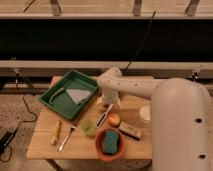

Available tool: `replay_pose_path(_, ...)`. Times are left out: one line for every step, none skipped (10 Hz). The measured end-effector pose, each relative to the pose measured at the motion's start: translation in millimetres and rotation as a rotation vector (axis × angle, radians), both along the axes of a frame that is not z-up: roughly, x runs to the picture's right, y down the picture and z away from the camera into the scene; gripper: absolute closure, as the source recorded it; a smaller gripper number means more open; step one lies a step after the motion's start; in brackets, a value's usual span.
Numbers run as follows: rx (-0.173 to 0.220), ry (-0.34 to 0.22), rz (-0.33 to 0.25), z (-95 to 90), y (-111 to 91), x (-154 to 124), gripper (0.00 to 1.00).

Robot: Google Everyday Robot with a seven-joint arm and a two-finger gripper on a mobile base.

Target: Place brush in metal cup

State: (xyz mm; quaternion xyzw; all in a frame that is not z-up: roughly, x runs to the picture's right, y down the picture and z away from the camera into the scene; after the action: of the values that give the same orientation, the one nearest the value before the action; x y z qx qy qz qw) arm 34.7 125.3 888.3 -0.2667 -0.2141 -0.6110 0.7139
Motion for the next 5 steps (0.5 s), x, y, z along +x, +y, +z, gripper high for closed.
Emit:
replay_pose_path(0.0,0.0,0.0,-0.4,-0.3,0.2,0.2)
replay_pose_path(0.0,0.0,0.0,-0.8,-0.7,0.3,0.2)
replay_pose_path(0.0,0.0,0.0,-1.0,-0.7,0.4,0.2)
replay_pose_path(0.0,0.0,0.0,-1.2,-0.9,0.5,0.2)
replay_pose_path(0.0,0.001,0.0,-1.5,-1.3,0.6,0.2)
